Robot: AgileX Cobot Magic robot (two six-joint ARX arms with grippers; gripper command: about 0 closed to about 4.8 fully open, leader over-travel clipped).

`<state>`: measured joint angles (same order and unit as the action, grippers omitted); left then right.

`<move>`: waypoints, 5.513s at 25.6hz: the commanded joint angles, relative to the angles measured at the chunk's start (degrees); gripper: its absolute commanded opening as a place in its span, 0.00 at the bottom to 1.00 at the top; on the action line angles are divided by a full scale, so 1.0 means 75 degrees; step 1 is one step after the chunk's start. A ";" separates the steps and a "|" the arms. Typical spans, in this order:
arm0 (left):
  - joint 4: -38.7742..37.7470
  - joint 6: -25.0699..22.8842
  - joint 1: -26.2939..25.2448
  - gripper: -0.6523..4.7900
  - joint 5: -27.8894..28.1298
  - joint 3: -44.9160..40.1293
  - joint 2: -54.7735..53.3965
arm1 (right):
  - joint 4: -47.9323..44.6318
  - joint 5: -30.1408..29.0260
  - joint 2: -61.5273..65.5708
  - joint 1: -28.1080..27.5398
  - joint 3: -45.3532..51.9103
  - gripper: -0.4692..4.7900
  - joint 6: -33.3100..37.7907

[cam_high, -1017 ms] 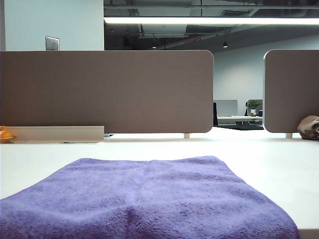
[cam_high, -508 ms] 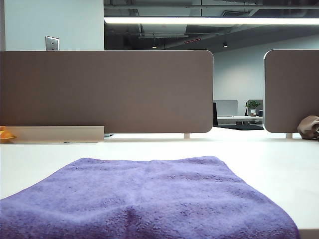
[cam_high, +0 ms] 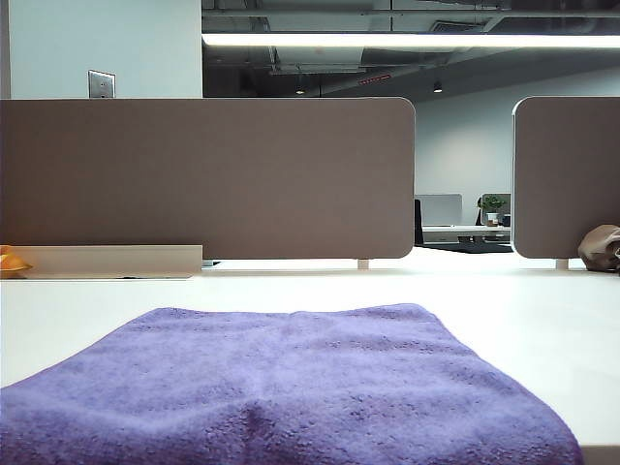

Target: Fold the bottom of the cloth upward, then fold it vertically to form a square shape.

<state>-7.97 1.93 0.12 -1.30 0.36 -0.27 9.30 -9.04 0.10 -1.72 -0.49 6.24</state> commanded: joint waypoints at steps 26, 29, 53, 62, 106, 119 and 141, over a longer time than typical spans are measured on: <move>-0.1303 0.5036 -0.0006 0.11 -0.5269 0.0985 -0.0006 | -0.0172 -0.6478 0.0006 0.0012 -0.1064 0.09 0.5056; -0.1982 0.5030 -0.0006 0.11 -0.5333 0.0985 -0.0006 | 0.0898 -0.5703 0.0006 0.0015 -0.1064 0.09 0.5091; 0.0268 0.5149 -0.0006 0.11 -0.3643 0.4147 -0.0085 | -0.2235 -0.4800 0.0047 0.0003 -0.2731 0.20 0.5217; -0.2226 0.1387 -0.0003 0.11 -0.1475 0.7787 -0.1422 | -0.1110 -0.3914 0.0950 -0.0032 -0.5281 0.20 0.3896; -0.5665 0.2014 0.2570 0.29 -0.2973 0.5211 -0.8137 | 0.4628 -0.2398 0.7766 0.3730 -0.4587 0.54 0.1055; -0.5633 0.2148 0.2570 0.37 -0.2798 0.4759 -0.8140 | 0.4028 -0.2818 0.9055 0.3733 -0.4587 0.54 0.1174; -0.5257 0.2806 0.2570 0.40 -0.2862 0.4403 -0.8824 | 0.3917 -0.3042 0.9460 0.3736 -0.4584 0.54 0.1227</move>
<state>-47.59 22.81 19.42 -22.92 33.52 -65.82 39.29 -31.35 70.67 26.28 -34.74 15.25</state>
